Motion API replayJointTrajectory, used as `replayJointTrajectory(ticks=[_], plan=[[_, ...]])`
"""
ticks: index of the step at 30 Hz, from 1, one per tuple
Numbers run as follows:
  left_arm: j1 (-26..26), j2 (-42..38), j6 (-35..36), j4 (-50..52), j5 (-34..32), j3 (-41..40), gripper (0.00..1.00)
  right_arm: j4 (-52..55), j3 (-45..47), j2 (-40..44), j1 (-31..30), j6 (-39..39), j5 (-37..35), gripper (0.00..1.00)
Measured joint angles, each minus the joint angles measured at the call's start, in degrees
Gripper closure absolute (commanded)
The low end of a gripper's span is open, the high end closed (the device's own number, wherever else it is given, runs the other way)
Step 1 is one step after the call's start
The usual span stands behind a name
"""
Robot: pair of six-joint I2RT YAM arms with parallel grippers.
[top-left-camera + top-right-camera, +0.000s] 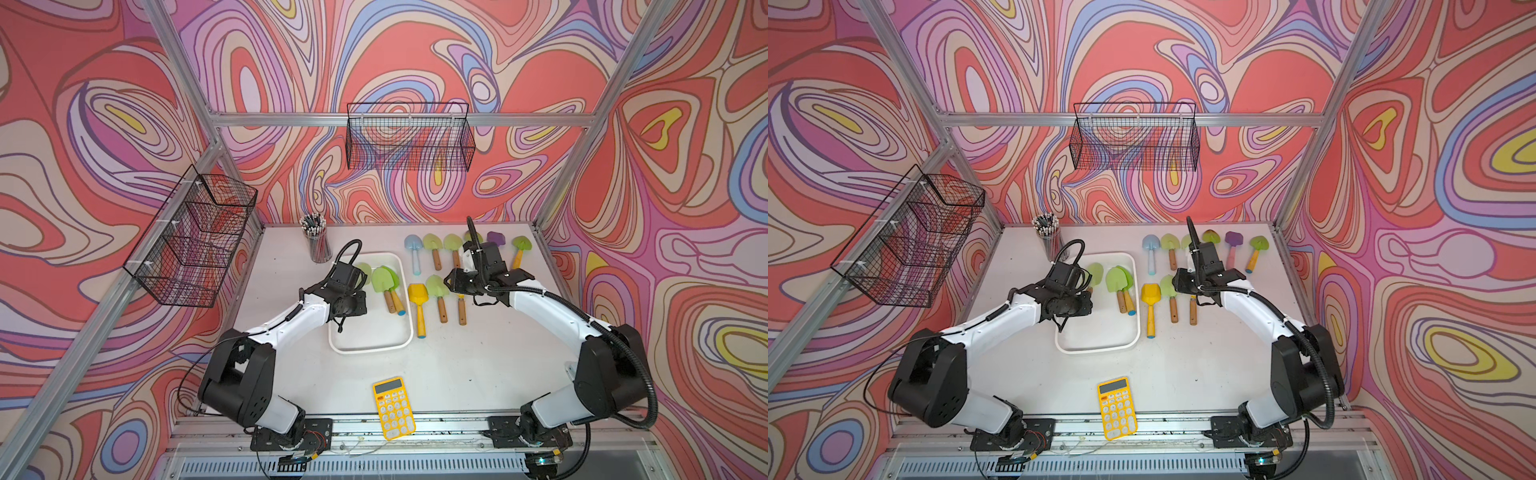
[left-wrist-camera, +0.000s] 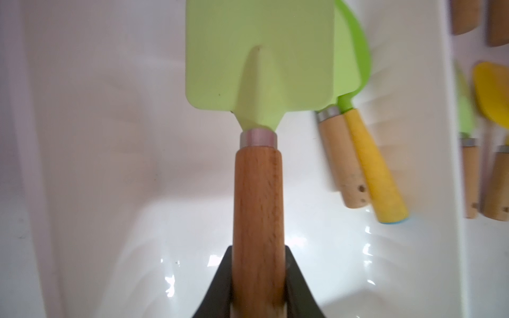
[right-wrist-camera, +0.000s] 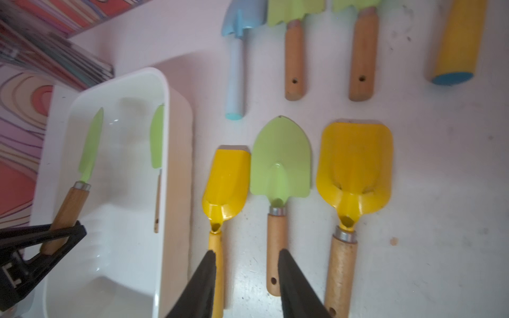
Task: Take the shovel out of the storage box
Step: Pick up the shovel from the storage box, then place the shovel at the center of the board.
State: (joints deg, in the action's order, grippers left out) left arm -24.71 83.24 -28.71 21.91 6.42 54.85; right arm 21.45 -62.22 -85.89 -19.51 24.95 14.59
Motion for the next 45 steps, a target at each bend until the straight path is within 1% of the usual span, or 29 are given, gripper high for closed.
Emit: replayJointTrajectory(ticks=[4,9,13,17,24,33,39,42,45], plan=[[0.0,-3.7,-2.7,-4.7,9.1,-0.9,1.0,-7.1,1.8,0.5,-0.9,2.7,8.5,0.53],[0.0,-4.6,-9.0,-14.9,20.9,-4.2,1.0,-16.2,3.7,0.5,-2.3,6.5,18.6,0.5],[0.0,-4.5,-16.5,-25.2,27.7,-8.0,1.0,-22.1,3.8,0.5,-3.6,8.6,24.7,0.48],[-0.1,-4.0,-23.8,-34.9,32.0,-10.7,1.0,-27.4,4.5,0.5,-4.8,10.5,28.9,0.48],[-1.0,-3.4,-31.6,-45.3,35.4,-11.3,1.0,-36.3,6.3,-1.3,-4.9,15.8,33.2,0.47],[-3.6,-1.8,-37.8,-55.4,36.0,-11.6,1.0,-44.7,6.4,-3.2,-4.9,21.4,36.0,0.48],[-4.5,-0.6,-40.5,-60.1,36.0,-11.9,1.0,-46.9,6.4,-4.4,-4.9,23.2,36.9,0.5],[-5.0,-0.5,-41.1,-61.3,36.2,-11.9,1.0,-47.8,6.4,-4.6,-4.9,23.8,37.4,0.53],[-5.2,0.0,-42.0,-63.1,36.6,-11.9,1.0,-48.7,6.4,-4.8,-4.9,24.5,37.7,0.58]])
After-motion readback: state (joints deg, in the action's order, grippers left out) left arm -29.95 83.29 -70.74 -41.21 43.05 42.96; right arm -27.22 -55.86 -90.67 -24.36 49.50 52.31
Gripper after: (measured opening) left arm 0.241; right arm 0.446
